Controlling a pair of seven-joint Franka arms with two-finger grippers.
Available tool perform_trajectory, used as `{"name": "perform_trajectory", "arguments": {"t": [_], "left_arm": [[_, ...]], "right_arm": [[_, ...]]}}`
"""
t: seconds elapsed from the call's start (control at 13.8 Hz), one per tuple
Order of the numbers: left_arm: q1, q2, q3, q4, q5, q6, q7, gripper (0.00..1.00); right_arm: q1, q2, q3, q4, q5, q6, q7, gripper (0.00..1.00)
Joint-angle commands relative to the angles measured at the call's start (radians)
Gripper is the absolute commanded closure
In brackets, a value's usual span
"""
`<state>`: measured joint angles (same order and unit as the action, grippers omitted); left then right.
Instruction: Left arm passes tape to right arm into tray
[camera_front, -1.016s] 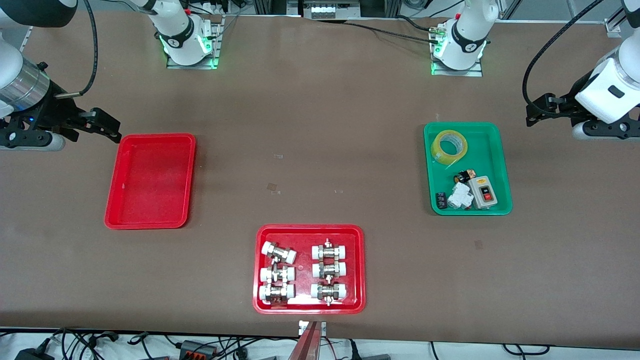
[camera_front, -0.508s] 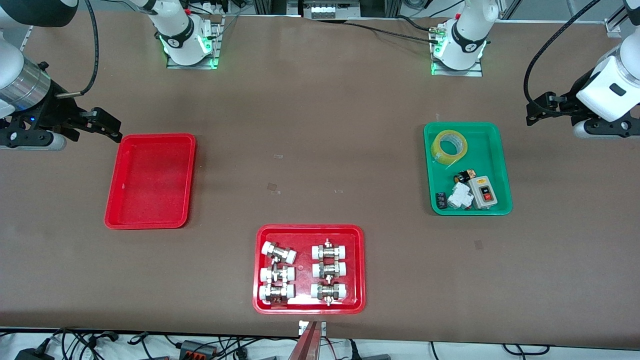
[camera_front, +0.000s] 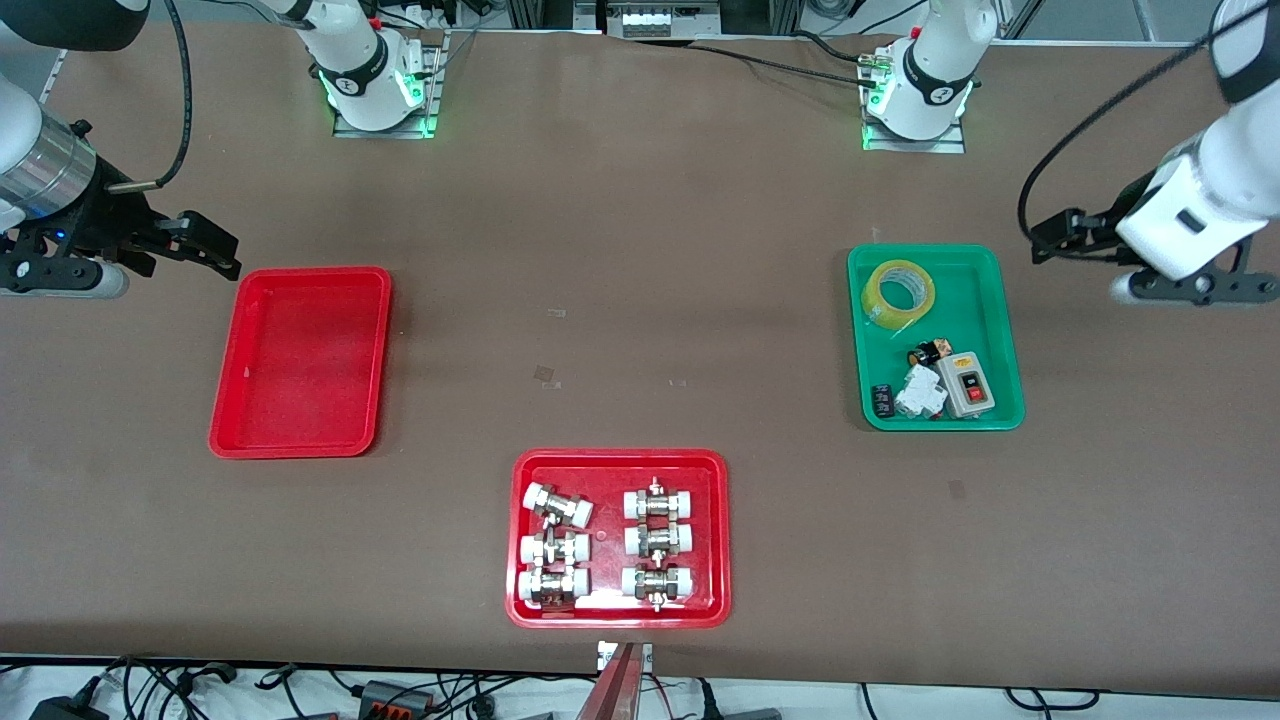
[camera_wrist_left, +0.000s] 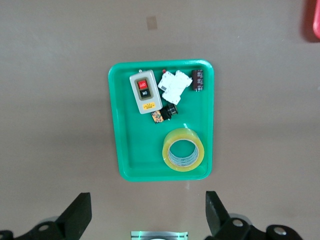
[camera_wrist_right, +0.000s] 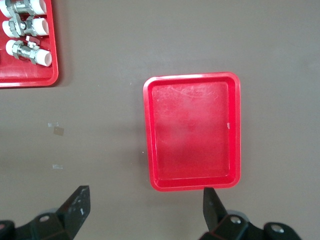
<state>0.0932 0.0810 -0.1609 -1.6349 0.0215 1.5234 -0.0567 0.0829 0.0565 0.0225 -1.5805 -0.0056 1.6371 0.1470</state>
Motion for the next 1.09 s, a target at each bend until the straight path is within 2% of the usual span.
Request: {"name": "perform_trajectory", "arguments": {"t": [0.0,0.29,0.58,0.8,1.02], "left_arm": [[0.011,0.083,-0.005,-0.028,-0.012,0.05,0.011,0.0],[0.01,0.042,-0.034,-0.349,-0.012,0.265,0.009,0.0],[0.008,0.026,-0.046,-0.661,-0.012,0.625,0.009,0.0],[0.008,0.046,-0.048,-0.717,-0.009,0.664,0.009,0.0],[0.005,0.089,-0.048,-0.723,0.003,0.667,0.011,0.0]], "right_arm": [[0.008,-0.007,-0.006,0.008,0.001,-0.02,-0.001,0.0],[0.009,-0.007,-0.001,0.008,0.001,-0.019,0.014,0.0],[0.008,-0.007,-0.003,0.008,0.004,-0.019,0.014,0.0],[0.006,-0.007,-0.004,0.008,0.004,-0.019,0.014,0.0],[0.006,-0.007,-0.004,0.008,0.004,-0.02,0.014,0.0]]}}
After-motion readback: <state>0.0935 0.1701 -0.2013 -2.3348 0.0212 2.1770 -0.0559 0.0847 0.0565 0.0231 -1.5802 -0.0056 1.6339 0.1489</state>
